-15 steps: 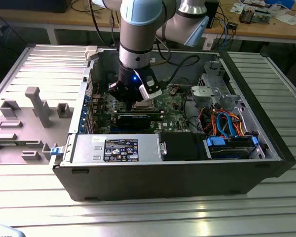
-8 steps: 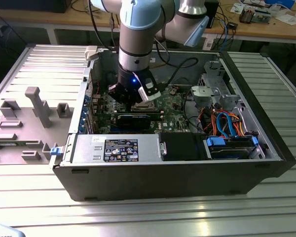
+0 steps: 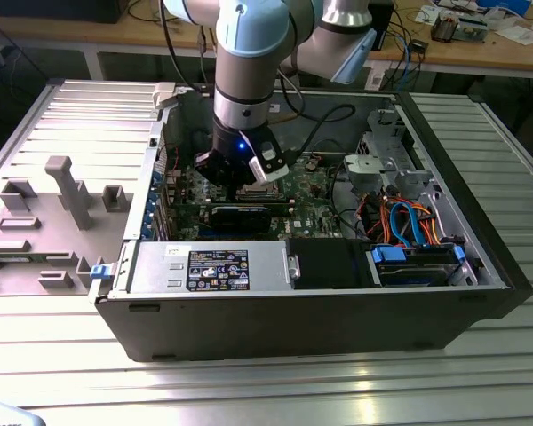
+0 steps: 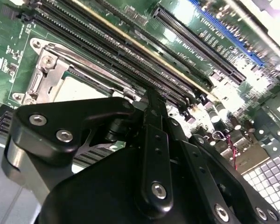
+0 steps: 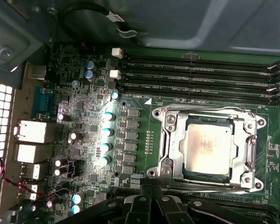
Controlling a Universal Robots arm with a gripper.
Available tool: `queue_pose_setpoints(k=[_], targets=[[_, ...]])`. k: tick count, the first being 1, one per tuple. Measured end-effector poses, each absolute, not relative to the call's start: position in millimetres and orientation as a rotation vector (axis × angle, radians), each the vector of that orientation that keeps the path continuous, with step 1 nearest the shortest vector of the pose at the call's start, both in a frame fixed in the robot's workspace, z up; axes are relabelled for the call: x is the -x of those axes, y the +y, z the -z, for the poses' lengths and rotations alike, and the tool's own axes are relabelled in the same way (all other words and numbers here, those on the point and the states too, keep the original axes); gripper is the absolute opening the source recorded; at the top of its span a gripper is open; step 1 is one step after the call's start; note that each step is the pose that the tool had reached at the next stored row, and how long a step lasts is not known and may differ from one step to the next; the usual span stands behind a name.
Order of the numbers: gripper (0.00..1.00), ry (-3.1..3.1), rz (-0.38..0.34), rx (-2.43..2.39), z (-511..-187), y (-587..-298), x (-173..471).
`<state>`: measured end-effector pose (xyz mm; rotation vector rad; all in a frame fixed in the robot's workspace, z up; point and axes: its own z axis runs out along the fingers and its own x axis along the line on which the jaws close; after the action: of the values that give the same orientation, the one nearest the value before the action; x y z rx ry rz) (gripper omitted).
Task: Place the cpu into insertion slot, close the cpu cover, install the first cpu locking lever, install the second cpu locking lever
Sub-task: 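Install the second cpu locking lever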
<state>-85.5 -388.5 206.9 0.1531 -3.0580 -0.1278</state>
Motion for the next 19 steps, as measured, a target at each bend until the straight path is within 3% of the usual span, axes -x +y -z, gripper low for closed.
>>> queue_pose_setpoints(k=[10, 19], targets=[[0.11, -3.053, 0.194, -0.196, -201.2, -386.7, 85.4], [0.11, -3.047, 0.097, -0.192, -211.3, -382.0, 71.9]])
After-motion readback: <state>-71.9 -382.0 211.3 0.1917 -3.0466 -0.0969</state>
